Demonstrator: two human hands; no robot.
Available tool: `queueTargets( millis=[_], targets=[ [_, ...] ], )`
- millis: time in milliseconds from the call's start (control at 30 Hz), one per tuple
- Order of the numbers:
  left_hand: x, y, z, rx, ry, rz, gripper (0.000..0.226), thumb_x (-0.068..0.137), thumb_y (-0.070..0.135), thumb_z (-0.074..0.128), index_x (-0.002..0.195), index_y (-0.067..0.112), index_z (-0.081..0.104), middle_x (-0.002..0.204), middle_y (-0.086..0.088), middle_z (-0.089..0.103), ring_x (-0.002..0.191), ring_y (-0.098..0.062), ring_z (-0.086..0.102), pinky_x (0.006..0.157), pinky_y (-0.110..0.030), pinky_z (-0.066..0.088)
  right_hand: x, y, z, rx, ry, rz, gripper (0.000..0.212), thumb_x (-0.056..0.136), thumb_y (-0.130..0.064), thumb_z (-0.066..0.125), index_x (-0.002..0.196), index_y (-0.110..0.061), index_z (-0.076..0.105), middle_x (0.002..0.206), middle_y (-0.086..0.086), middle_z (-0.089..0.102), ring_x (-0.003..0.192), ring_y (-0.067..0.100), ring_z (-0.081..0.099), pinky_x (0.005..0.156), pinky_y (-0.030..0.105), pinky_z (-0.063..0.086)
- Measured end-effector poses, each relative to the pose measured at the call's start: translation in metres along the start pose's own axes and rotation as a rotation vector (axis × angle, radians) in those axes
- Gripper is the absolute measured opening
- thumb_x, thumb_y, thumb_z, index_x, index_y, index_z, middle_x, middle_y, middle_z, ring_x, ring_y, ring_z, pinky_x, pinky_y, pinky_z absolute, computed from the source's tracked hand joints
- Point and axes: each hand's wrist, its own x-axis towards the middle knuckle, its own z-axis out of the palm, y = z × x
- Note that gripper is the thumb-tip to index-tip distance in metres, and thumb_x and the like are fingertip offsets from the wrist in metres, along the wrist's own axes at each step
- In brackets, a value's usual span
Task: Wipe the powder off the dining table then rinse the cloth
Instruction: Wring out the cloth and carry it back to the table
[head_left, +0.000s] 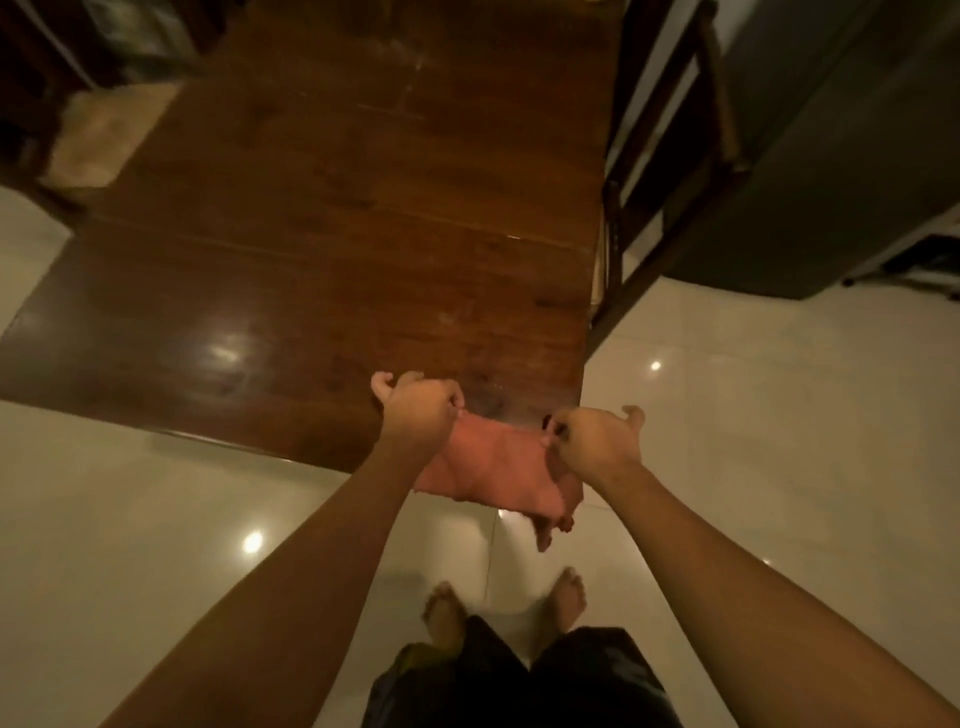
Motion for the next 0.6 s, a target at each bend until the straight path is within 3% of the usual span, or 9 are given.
queueTargets(
  millis=[67, 133, 200, 300, 467, 533, 600],
  targets=[
    [-0.008, -0.006, 0.012, -0.024, 0.054, 0.029, 0.016, 0.093, 0.03, 0.049, 0.103, 0.034, 0.061, 0.105, 0.008, 0.063, 0.129, -0.017, 0.042, 0.107, -0.05, 0.015, -0.003, -0.005, 0.005, -0.008, 0.05, 0.1, 0.018, 0.095, -0.045, 0.053, 0.097, -0.038, 0.07, 0.091, -0.009, 0.072, 0.101, 0.021, 0.064, 0.115, 0.058, 0.004],
    [-0.021, -0.012, 0.024, -0.044, 0.184, 0.099, 0.023, 0.092, 0.032, 0.048, 0.113, 0.033, 0.057, 0.106, 0.003, 0.062, 0.121, -0.021, 0.049, 0.104, -0.05, 0.019, -0.01, -0.009, 0.013, -0.007, 0.093, 0.168, 0.019, 0.097, -0.046, 0.052, 0.1, -0.038, 0.069, 0.09, -0.009, 0.071, 0.102, 0.021, 0.064, 0.116, 0.063, -0.001],
    [-0.036, -0.023, 0.034, -0.039, 0.205, 0.128, 0.035, 0.093, 0.041, 0.05, 0.127, 0.033, 0.05, 0.123, -0.002, 0.052, 0.123, -0.021, 0.046, 0.103, -0.049, 0.021, -0.016, -0.012, 0.021, 0.002, 0.149, 0.185, 0.019, 0.098, -0.045, 0.052, 0.102, -0.037, 0.069, 0.09, -0.008, 0.07, 0.102, 0.021, 0.063, 0.116, 0.065, -0.002],
    [-0.049, -0.045, 0.047, -0.022, 0.141, 0.138, 0.045, 0.094, 0.053, 0.045, 0.137, 0.039, 0.041, 0.145, -0.003, 0.034, 0.135, -0.021, 0.034, 0.106, -0.051, 0.023, -0.02, -0.014, 0.028, 0.049, 0.21, 0.222, 0.02, 0.097, -0.05, 0.055, 0.098, -0.036, 0.069, 0.085, -0.008, 0.07, 0.098, 0.021, 0.064, 0.115, 0.06, 0.006],
    [-0.039, -0.057, 0.036, -0.055, 0.092, 0.144, 0.042, 0.097, 0.045, 0.046, 0.139, 0.044, 0.039, 0.15, -0.007, 0.027, 0.14, -0.024, 0.025, 0.11, -0.055, 0.02, -0.014, -0.02, 0.025, 0.074, 0.281, 0.296, 0.031, 0.088, -0.063, 0.06, 0.089, -0.033, 0.069, 0.072, -0.009, 0.066, 0.088, 0.021, 0.064, 0.107, 0.05, 0.022],
    [-0.035, -0.056, 0.028, -0.052, 0.102, 0.13, 0.042, 0.099, 0.039, 0.047, 0.14, 0.043, 0.04, 0.149, -0.01, 0.028, 0.138, -0.028, 0.027, 0.11, -0.054, 0.024, -0.015, -0.02, 0.023, 0.087, 0.278, 0.258, 0.028, 0.086, -0.061, 0.064, 0.097, -0.035, 0.066, 0.086, -0.005, 0.07, 0.102, 0.025, 0.063, 0.112, 0.056, 0.017],
    [-0.033, -0.055, 0.025, -0.029, 0.106, 0.109, 0.044, 0.099, 0.038, 0.047, 0.143, 0.041, 0.039, 0.148, -0.013, 0.028, 0.135, -0.032, 0.029, 0.108, -0.052, 0.032, -0.023, -0.022, 0.025, 0.061, 0.27, 0.201, 0.033, 0.086, -0.054, 0.067, 0.115, -0.038, 0.06, 0.119, 0.004, 0.065, 0.129, 0.031, 0.049, 0.116, 0.063, 0.002]
  ],
)
